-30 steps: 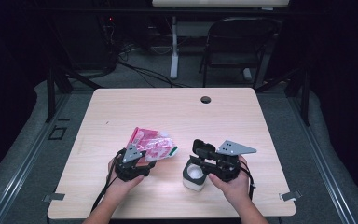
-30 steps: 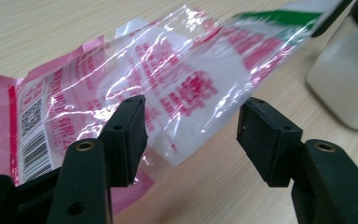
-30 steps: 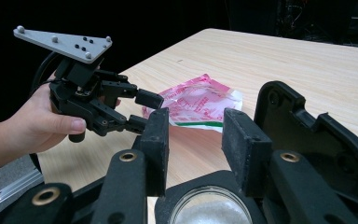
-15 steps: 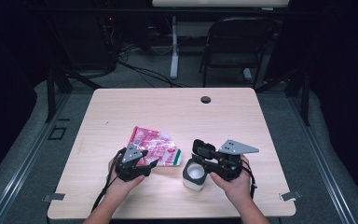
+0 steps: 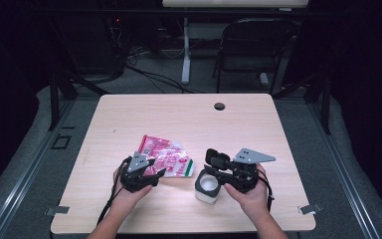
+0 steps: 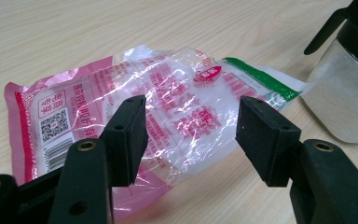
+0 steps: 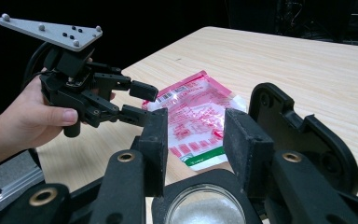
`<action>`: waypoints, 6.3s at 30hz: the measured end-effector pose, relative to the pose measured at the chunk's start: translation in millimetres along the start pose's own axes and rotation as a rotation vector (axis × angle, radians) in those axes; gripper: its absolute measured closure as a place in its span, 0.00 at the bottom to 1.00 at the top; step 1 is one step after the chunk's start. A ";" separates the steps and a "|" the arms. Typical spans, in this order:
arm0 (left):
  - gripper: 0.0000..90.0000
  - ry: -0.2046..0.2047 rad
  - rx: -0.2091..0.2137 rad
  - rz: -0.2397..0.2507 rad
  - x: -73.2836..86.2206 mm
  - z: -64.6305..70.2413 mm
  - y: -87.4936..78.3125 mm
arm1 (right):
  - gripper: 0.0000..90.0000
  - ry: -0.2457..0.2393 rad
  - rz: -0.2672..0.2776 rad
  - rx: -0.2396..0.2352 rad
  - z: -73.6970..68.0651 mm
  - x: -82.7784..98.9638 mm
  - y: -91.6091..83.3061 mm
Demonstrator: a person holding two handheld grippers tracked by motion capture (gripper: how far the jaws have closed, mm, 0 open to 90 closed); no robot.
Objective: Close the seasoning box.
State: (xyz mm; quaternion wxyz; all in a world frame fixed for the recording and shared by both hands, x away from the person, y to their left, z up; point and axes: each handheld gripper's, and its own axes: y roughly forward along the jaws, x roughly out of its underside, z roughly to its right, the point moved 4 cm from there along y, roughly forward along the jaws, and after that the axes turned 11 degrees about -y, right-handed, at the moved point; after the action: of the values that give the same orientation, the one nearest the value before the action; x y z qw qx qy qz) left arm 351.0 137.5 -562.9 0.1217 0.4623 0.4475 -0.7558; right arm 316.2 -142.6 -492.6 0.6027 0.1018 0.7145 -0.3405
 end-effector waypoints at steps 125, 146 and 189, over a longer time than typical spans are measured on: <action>0.48 -0.053 -0.033 0.018 -2.3 -16.0 -3.6 | 0.83 -0.149 -0.119 0.083 18.0 12.3 -13.9; 0.48 -0.052 -0.036 0.019 -2.4 -16.3 -4.3 | 0.69 -0.191 -0.152 0.014 0.9 13.9 -2.4; 0.48 -0.049 -0.039 0.019 -2.4 -16.1 -4.8 | 0.65 -0.258 -0.194 0.002 -11.4 17.6 4.4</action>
State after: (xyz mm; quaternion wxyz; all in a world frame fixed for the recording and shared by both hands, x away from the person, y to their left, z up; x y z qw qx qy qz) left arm 358.9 152.4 -561.0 0.1488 0.4453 0.4547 -0.7568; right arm 305.1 -137.0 -510.1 0.6536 -0.0117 0.6373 -0.4080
